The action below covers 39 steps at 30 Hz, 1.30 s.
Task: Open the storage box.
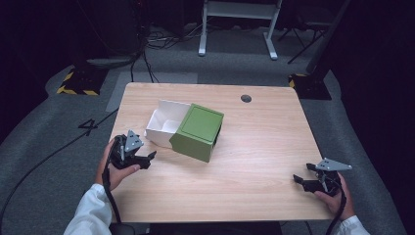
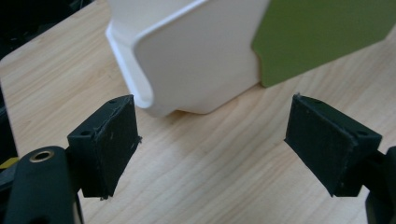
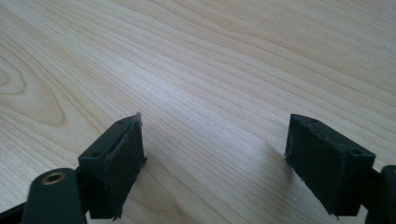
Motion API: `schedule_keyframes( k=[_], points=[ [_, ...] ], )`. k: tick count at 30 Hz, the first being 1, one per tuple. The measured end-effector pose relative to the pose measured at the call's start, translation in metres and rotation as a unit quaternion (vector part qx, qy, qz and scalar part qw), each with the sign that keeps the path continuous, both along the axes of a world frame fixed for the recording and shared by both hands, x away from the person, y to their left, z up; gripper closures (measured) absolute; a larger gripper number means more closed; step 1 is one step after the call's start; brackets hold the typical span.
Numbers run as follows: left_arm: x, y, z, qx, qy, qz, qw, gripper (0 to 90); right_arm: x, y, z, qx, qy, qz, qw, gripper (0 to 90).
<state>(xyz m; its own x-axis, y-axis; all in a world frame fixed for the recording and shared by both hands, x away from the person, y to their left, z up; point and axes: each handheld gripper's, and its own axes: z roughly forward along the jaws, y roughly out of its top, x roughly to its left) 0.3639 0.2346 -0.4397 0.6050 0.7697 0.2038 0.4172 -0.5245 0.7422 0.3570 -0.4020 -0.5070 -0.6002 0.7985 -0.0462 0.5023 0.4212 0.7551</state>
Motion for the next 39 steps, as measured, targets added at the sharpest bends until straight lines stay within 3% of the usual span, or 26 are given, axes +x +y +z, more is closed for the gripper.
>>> schedule_keyframes(
  k=[6, 17, 22, 26, 32, 36, 37, 39],
  points=[
    [-0.007, -0.012, -0.012, 0.004, 0.019, -0.010, 0.9998, 17.1, 0.000, 0.000, 0.000, -0.001, -0.001, 0.000, 1.0000, 19.7],
    [-0.020, -0.035, -0.040, -0.010, 0.056, -0.034, 0.9978, 17.6, -0.001, 0.000, 0.000, -0.002, -0.002, 0.003, 1.0000, 19.6],
    [-0.023, -0.039, -0.049, -0.011, 0.073, -0.031, 0.9968, 18.0, -0.001, 0.000, 0.000, -0.001, -0.001, 0.004, 1.0000, 19.7],
    [-0.025, -0.038, -0.054, -0.026, 0.082, -0.035, 0.9957, 18.0, -0.001, 0.001, 0.000, -0.002, -0.003, 0.006, 1.0000, 19.7],
    [-0.026, -0.041, -0.061, -0.014, 0.092, -0.035, 0.9950, 18.1, -0.001, 0.001, 0.000, -0.002, -0.002, 0.007, 1.0000, 19.7],
    [-0.024, -0.039, -0.065, -0.031, 0.095, -0.041, 0.9942, 17.6, -0.001, 0.001, 0.000, -0.002, -0.002, 0.007, 1.0000, 19.7],
    [-0.024, -0.038, -0.067, -0.047, 0.099, -0.040, 0.9931, 17.5, -0.001, 0.001, 0.000, -0.003, -0.002, 0.007, 1.0000, 19.7],
    [-0.023, -0.037, -0.067, -0.050, 0.103, -0.045, 0.9925, 17.0, -0.001, 0.001, 0.000, -0.003, -0.003, 0.008, 1.0000, 19.7]
  ],
)
